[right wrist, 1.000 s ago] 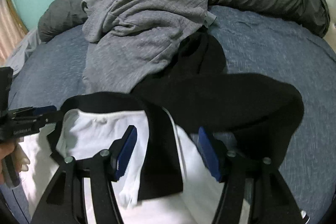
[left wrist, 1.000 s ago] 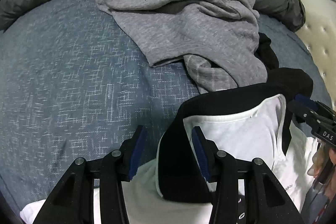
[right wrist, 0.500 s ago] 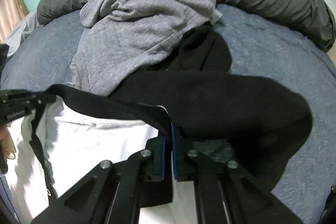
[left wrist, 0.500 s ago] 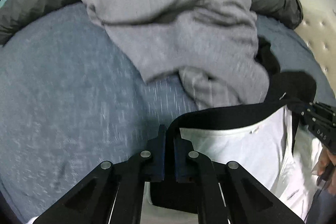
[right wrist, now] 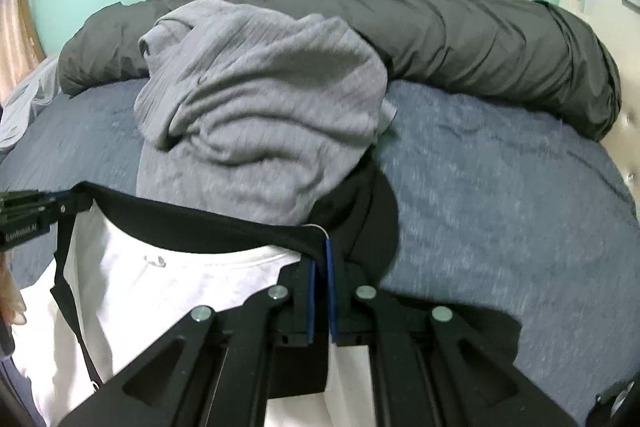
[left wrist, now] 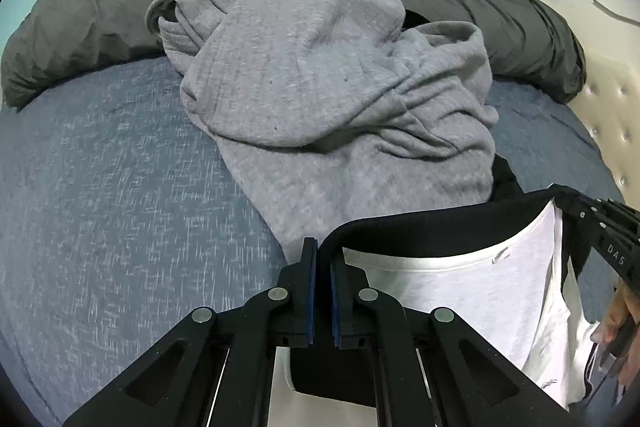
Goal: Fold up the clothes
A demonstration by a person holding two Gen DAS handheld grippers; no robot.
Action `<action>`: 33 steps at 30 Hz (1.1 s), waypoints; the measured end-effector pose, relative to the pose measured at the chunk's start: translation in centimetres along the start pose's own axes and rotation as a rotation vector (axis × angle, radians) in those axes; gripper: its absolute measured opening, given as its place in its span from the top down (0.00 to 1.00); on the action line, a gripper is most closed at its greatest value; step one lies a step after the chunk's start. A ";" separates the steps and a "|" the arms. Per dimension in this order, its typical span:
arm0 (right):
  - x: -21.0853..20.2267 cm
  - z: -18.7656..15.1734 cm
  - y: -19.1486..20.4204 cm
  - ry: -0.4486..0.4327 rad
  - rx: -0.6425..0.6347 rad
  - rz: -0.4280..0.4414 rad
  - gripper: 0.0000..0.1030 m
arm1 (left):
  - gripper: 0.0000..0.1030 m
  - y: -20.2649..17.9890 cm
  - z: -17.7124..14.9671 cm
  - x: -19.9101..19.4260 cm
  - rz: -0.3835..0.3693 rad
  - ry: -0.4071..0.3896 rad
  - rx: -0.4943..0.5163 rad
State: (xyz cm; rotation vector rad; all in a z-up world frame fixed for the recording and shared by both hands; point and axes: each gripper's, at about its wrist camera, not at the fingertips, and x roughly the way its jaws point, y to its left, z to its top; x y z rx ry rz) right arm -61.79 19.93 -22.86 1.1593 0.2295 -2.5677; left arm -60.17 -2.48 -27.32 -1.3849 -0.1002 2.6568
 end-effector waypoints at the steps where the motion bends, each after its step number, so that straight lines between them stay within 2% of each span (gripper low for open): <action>1: 0.4 0.3 0.0 0.007 -0.006 -0.006 0.96 | 0.95 0.0 0.0 0.4 0.003 0.004 -0.001; 10: 4.8 -1.4 -0.6 0.090 0.013 0.025 0.95 | 0.94 -0.1 -1.5 4.4 -0.009 0.048 -0.011; 15: 5.3 -1.9 -0.9 0.092 0.019 0.057 0.85 | 0.92 -0.2 -2.1 4.7 -0.017 0.036 -0.003; 16: 5.1 -2.0 -0.9 0.086 0.021 0.058 0.77 | 0.91 -0.2 -2.2 4.5 -0.021 0.033 -0.009; 17: 4.8 -2.1 -0.9 0.079 0.023 0.059 0.71 | 0.82 -0.2 -2.2 4.3 -0.027 0.029 -0.013; 18: 4.5 -2.2 -1.0 0.073 0.025 0.059 0.57 | 0.65 -0.3 -2.3 3.9 -0.034 0.020 -0.009; 19: 4.3 -2.2 -1.0 0.066 0.027 0.060 0.41 | 0.57 -0.5 -2.3 3.5 -0.038 0.009 0.000; 20: 4.0 -2.3 -1.1 0.060 0.029 0.061 0.34 | 0.49 -0.8 -2.3 3.1 -0.039 -0.001 0.012; 21: 3.7 -2.4 -1.1 0.054 0.031 0.062 0.29 | 0.49 -0.9 -2.3 2.7 -0.040 -0.006 0.021; 24: 2.8 -2.5 -0.9 0.052 0.020 0.080 0.29 | 0.49 -1.1 -2.2 1.3 -0.051 -0.028 0.022; 28: 0.3 -2.2 -0.8 -0.003 0.030 0.101 0.29 | 0.46 0.0 -2.1 -0.8 -0.075 -0.047 0.019; 31: -3.0 -2.3 -2.1 -0.081 0.055 0.136 0.29 | 0.46 2.5 -3.2 -2.5 -0.068 -0.037 0.023; 33: -4.7 -3.1 -3.4 -0.101 0.062 0.143 0.29 | 0.46 4.8 -4.4 -3.3 -0.061 -0.013 0.017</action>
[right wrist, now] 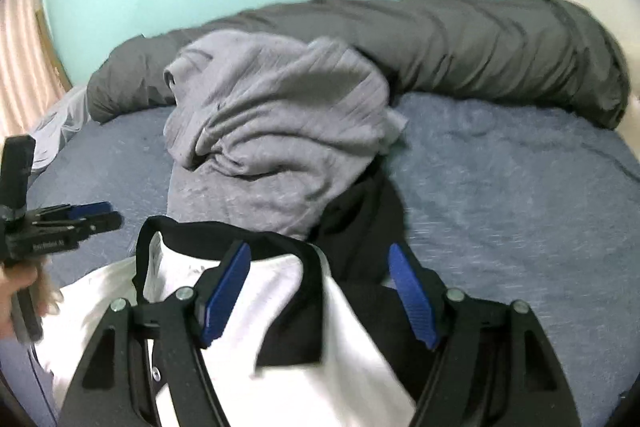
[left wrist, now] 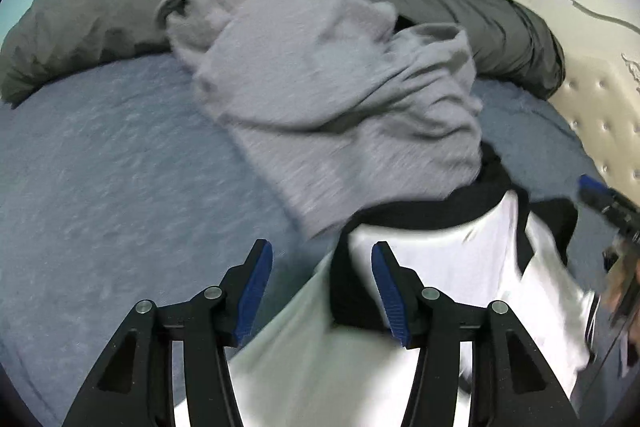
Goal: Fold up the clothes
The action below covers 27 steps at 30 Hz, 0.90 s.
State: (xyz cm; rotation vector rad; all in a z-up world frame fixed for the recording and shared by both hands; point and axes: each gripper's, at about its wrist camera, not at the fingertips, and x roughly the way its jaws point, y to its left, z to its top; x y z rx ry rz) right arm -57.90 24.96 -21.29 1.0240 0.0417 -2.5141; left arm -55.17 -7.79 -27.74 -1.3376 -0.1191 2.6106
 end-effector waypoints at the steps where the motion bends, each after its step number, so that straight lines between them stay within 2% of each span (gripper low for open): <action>1: -0.9 -0.6 -0.9 0.004 0.010 0.012 0.29 | 0.46 1.2 -0.8 -0.5 0.003 0.011 -0.013; 9: -5.9 -7.6 -9.7 0.076 0.149 -0.057 0.29 | 0.46 8.7 -7.4 -3.7 0.067 0.106 -0.054; 16: -9.9 -14.7 -15.6 0.122 0.312 -0.078 0.29 | 0.46 13.1 -12.4 -6.3 0.064 0.122 -0.148; 21: -10.7 -18.5 -17.3 0.158 0.398 -0.059 0.29 | 0.46 15.5 -15.5 -7.6 0.044 0.117 -0.230; 27: -10.4 -20.5 -16.5 0.175 0.448 0.005 0.31 | 0.46 17.5 -18.3 -8.7 0.014 0.104 -0.308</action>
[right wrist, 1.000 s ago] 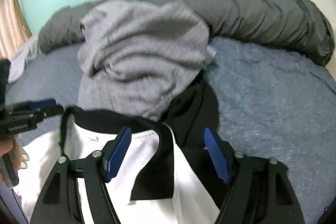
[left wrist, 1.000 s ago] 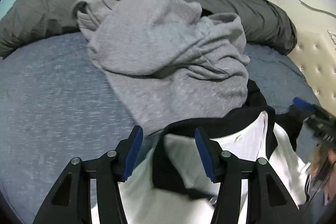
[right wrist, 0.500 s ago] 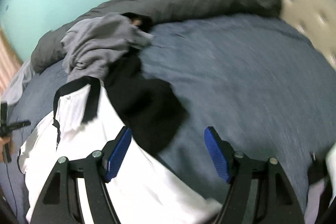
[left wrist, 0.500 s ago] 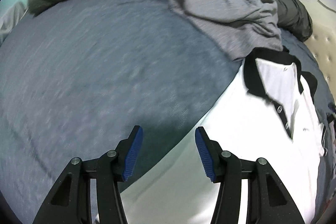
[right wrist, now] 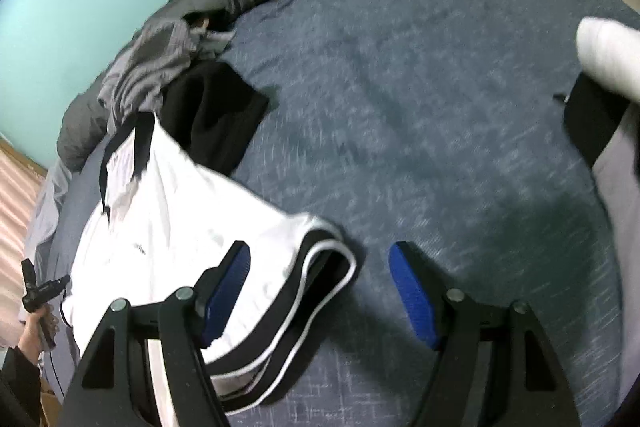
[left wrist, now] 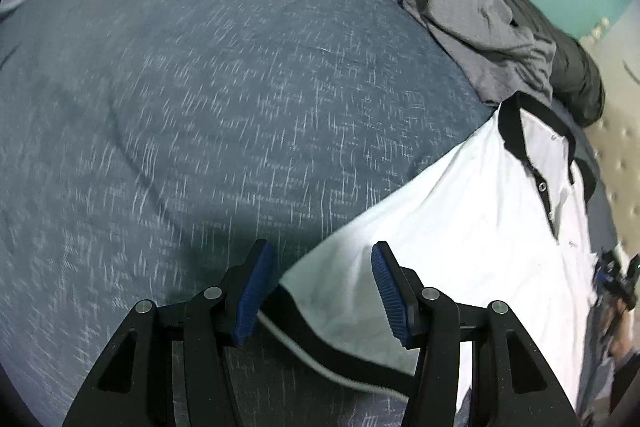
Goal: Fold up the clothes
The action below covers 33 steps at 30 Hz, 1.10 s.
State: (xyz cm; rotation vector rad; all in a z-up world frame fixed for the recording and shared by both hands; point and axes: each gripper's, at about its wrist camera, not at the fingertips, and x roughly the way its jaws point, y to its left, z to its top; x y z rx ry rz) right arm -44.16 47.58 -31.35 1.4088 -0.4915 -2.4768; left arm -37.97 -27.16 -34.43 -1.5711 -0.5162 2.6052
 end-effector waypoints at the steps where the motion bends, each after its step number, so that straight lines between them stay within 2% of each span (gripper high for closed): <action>1: 0.1 -0.2 0.0 0.003 0.003 0.004 0.43 | 0.46 0.2 -0.2 0.0 -0.007 -0.003 -0.008; 2: 0.2 -0.3 0.0 0.005 0.010 0.012 0.53 | 0.48 0.3 -0.3 -0.1 -0.015 -0.006 -0.016; 3: 0.2 -0.4 0.0 0.004 0.015 0.011 0.75 | 0.53 0.5 -0.5 -0.1 -0.022 -0.009 -0.024; 4: 0.2 -0.4 0.0 0.000 0.019 0.003 0.84 | 0.59 0.6 -0.6 -0.2 -0.024 -0.011 -0.030; 5: 0.2 -0.5 0.0 -0.004 0.022 -0.004 0.86 | 0.78 0.7 -0.5 -0.3 -0.021 -0.011 -0.032; 6: 0.0 -0.4 0.0 -0.014 0.026 -0.007 0.94 | 0.92 0.8 -0.5 -0.4 -0.016 -0.013 -0.032; 7: -0.2 -0.4 -0.1 -0.027 0.030 -0.005 0.96 | 0.93 1.0 -0.5 -0.6 -0.010 -0.016 -0.030; 14: -2.2 0.7 -1.2 -0.116 0.037 -0.035 0.98 | 0.94 2.4 0.4 -1.7 0.007 -0.062 -0.069; 20: -2.5 2.0 -2.8 -0.144 0.066 -0.093 0.98 | 0.95 3.5 1.6 -1.9 0.029 -0.082 -0.105; 26: -1.2 3.4 -3.5 -0.131 0.068 -0.138 0.98 | 0.95 4.2 2.8 -1.3 0.044 -0.081 -0.130; 33: 0.1 3.4 -3.8 -0.088 0.094 -0.163 0.98 | 0.92 4.7 1.6 0.1 0.025 -0.039 -0.171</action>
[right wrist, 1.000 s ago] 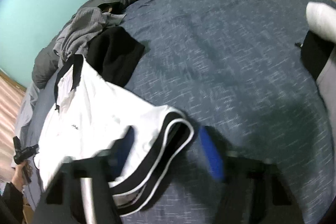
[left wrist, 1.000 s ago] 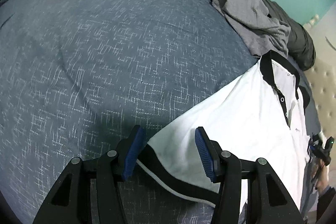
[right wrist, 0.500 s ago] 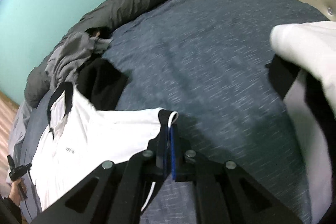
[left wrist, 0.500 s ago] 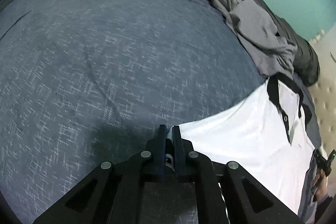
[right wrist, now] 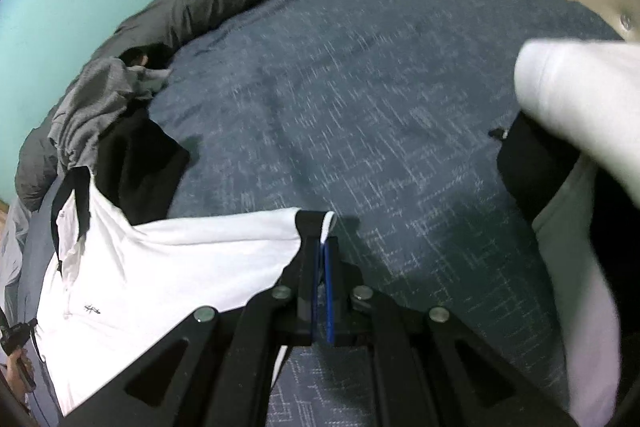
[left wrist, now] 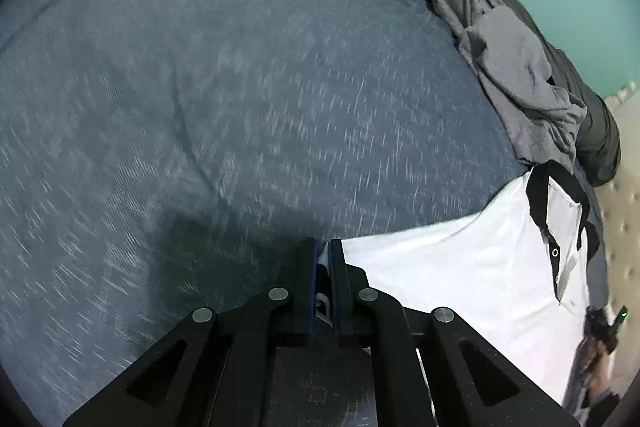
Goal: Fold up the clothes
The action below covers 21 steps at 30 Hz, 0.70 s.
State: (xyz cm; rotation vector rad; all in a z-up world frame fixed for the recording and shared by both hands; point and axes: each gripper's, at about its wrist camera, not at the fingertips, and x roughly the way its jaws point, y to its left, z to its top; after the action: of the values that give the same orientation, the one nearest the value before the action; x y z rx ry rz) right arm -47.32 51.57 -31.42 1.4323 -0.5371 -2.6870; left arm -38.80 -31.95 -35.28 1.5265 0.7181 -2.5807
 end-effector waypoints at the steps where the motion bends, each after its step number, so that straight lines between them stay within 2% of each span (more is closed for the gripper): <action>1: 0.0 0.0 -0.1 0.004 0.006 0.001 0.96 | 0.92 0.0 -0.1 -0.1 -0.003 -0.005 0.004; 3: 0.1 -0.1 -0.2 0.012 0.019 0.004 0.95 | 0.90 0.0 -0.2 -0.4 -0.016 -0.009 -0.001; 5: 0.2 -0.2 -0.4 0.021 0.031 0.006 0.92 | 0.82 -0.1 -0.5 -1.1 -0.007 -0.011 0.007; 7: -0.3 -0.2 -0.4 0.019 0.025 -0.015 0.81 | 0.75 0.0 -0.8 -2.1 0.002 -0.022 0.012; 8: -0.9 -0.3 -0.3 0.012 0.013 -0.031 0.78 | 0.74 0.0 -0.9 -2.7 0.006 -0.029 0.014; 10: -1.6 -1.2 0.1 0.018 0.003 -0.007 0.71 | 0.74 0.4 -1.5 -4.1 -0.002 -0.039 0.009; 14: -3.1 -3.5 1.2 0.044 -0.010 0.076 0.70 | 0.72 0.3 -3.5 -6.4 -0.036 -0.038 0.011; 21: -5.3 -7.4 3.1 0.088 -0.034 0.212 0.69 | 0.72 -1.8 -9.1 -8.0 -0.102 0.020 0.045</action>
State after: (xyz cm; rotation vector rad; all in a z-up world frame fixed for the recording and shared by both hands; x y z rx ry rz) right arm -38.63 47.68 -29.93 1.3909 -0.5973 -2.4461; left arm -27.79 -27.98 -31.53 1.5710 0.7642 -2.6756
